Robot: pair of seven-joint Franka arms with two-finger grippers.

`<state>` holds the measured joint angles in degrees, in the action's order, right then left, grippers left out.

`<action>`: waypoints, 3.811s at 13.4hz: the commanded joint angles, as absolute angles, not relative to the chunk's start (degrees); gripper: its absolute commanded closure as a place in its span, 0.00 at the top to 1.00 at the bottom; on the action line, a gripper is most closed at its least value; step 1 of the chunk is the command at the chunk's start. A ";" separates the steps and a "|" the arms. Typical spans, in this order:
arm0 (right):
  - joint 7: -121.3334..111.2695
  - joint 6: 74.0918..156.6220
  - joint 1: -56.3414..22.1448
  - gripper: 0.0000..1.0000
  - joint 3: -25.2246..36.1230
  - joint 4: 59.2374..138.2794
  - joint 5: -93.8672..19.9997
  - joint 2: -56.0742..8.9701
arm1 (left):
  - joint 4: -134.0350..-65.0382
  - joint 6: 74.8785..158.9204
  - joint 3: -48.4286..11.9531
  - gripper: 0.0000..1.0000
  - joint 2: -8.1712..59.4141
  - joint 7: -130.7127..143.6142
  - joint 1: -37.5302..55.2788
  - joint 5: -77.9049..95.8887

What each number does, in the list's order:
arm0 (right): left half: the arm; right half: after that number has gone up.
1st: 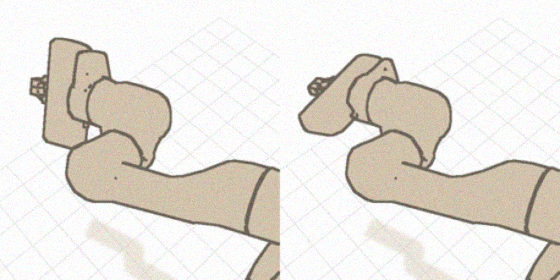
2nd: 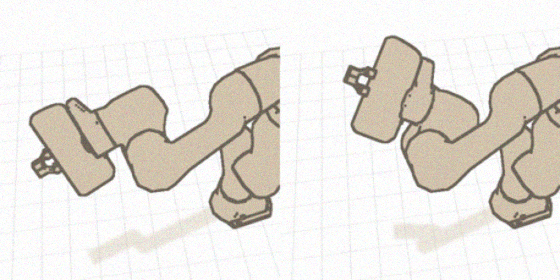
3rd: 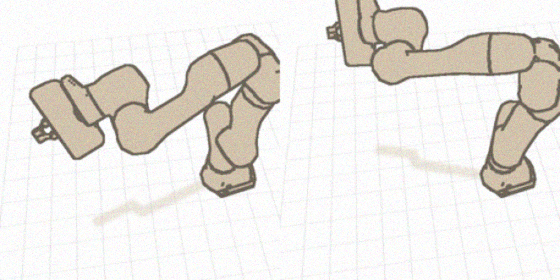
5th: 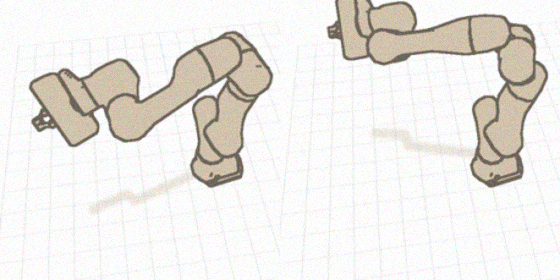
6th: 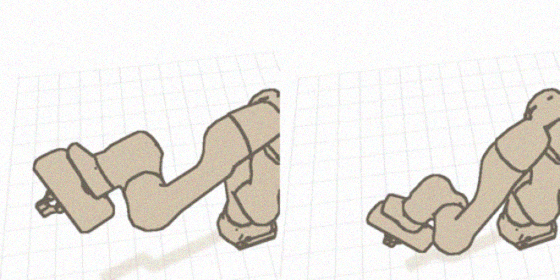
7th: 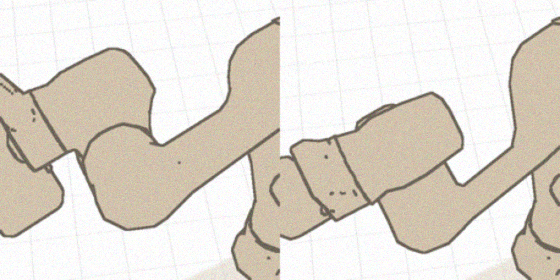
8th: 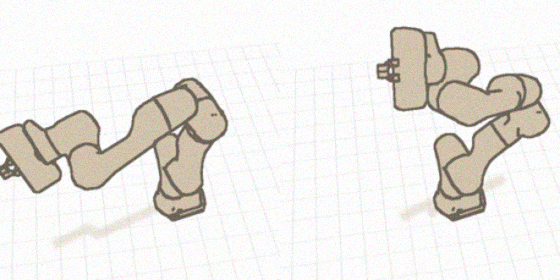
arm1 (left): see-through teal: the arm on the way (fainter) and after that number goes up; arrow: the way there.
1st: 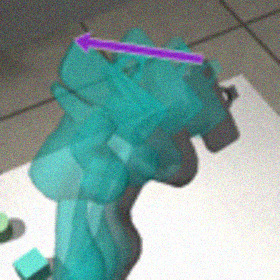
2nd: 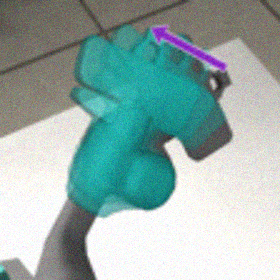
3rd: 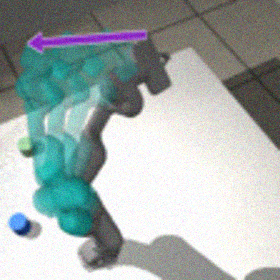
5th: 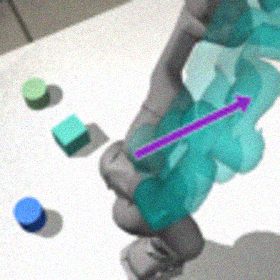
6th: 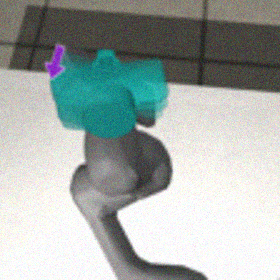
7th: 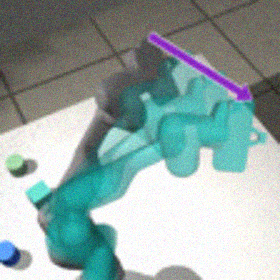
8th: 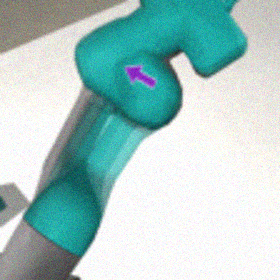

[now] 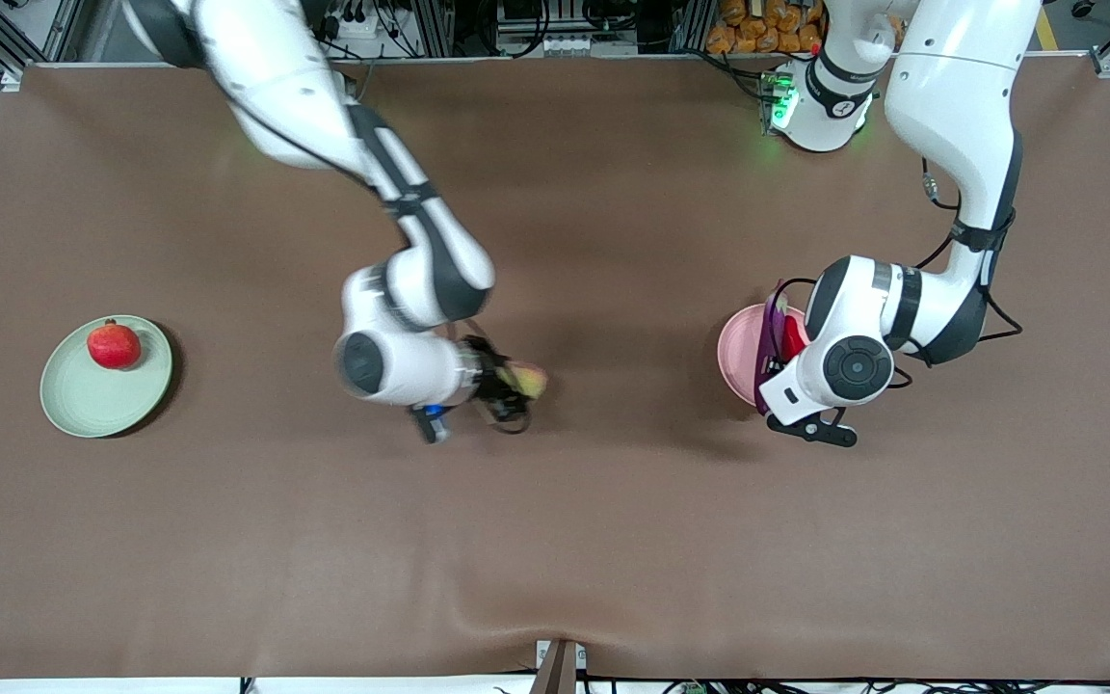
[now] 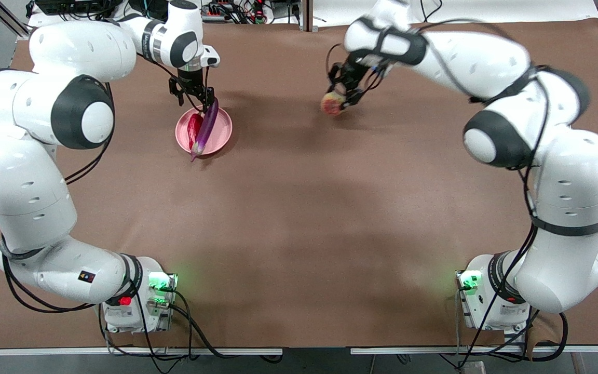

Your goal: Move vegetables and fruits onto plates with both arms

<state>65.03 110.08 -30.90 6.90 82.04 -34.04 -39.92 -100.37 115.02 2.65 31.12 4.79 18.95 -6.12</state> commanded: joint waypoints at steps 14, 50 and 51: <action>-8.06 90.07 10.00 0.00 6.59 88.42 2.20 -32.51 | -102.64 102.92 2.73 1.00 4.16 5.54 10.56 -6.15; -9.67 73.38 0.88 1.00 -0.61 83.02 -4.57 1.38 | -88.59 81.47 -6.42 1.00 -0.79 3.70 2.55 -0.53; -9.67 74.87 0.88 1.00 -0.62 86.54 -4.57 3.67 | -88.68 81.47 -6.42 1.00 -0.88 3.78 2.55 -0.53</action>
<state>-9.62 71.37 1.50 -0.87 76.31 -4.92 -3.47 -90.80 82.91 -5.73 -1.81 4.71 3.53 -1.28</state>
